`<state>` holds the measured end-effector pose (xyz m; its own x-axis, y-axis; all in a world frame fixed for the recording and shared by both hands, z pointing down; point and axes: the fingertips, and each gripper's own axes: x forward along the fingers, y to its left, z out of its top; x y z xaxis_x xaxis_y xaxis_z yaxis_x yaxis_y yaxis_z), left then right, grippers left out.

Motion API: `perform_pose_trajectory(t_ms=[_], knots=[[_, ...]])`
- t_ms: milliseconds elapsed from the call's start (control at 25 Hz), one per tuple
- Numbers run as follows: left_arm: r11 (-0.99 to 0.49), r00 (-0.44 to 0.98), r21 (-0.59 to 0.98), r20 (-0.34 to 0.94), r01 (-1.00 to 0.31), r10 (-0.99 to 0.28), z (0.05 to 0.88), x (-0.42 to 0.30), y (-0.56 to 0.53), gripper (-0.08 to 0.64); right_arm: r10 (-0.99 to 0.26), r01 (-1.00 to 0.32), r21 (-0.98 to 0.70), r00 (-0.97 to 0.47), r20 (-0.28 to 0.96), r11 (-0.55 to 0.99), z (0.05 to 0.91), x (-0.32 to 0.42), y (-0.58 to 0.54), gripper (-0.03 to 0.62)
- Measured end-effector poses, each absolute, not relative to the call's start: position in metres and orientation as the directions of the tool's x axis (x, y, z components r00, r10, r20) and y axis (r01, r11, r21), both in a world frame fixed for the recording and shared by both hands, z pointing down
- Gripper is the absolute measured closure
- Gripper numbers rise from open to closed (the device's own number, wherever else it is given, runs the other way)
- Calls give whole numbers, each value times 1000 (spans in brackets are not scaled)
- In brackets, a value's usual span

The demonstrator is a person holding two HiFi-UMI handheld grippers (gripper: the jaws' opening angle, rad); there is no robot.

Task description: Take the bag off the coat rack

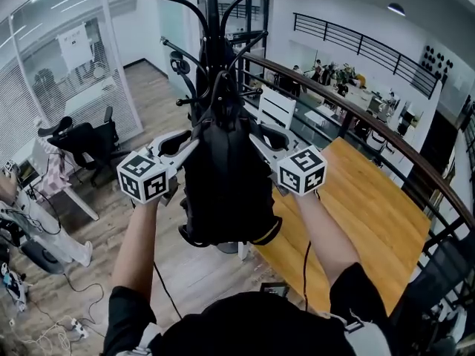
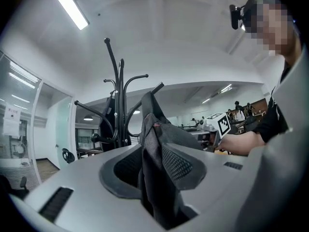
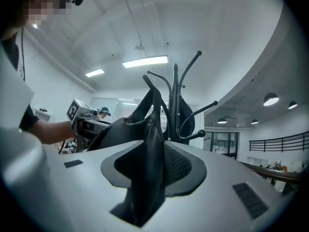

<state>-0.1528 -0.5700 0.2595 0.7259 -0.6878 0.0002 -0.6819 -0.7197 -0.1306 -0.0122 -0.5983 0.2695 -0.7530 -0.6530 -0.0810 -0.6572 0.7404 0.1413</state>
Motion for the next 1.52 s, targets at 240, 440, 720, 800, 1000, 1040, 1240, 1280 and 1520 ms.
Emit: perform_pose_trajectory(t_ms=[240, 440, 720, 800, 1000, 1040, 1240, 1280, 1520], knots=[[-739, 739, -103, 44, -666, -672, 271, -145, -573, 402, -664, -670, 133, -742, -97, 730, 268, -7, -600, 464], [-709, 713, -142, 30, -691, -701, 271, -147, -579, 416, -680, -686, 113, -727, -95, 719, 270, -12, -607, 465], [-731, 741, -125, -170, -671, -650, 266, -144, -575, 465, -629, -639, -8, -755, -188, 769, 265, -13, -601, 511], [-728, 735, -120, -187, -675, -652, 262, -145, -572, 480, -629, -643, -12, -745, -221, 766, 262, -16, -597, 515], [-732, 738, -121, -203, -671, -643, 244, -147, -563, 496, -611, -628, -41, -736, -291, 777, 246, -20, -587, 525], [-734, 740, -122, -212, -668, -638, 239, -148, -562, 499, -604, -621, -46, -737, -304, 782, 241, -21, -584, 526], [-739, 746, -130, -227, -661, -626, 219, -146, -551, 505, -570, -588, -62, -745, -345, 806, 223, -17, -568, 529], [-741, 746, -126, -228, -659, -625, 216, -146, -549, 505, -565, -584, -62, -746, -352, 809, 220, -16, -566, 529], [-757, 760, -131, -252, -640, -599, 193, -140, -536, 506, -539, -572, -44, -742, -399, 819, 197, -9, -552, 531]])
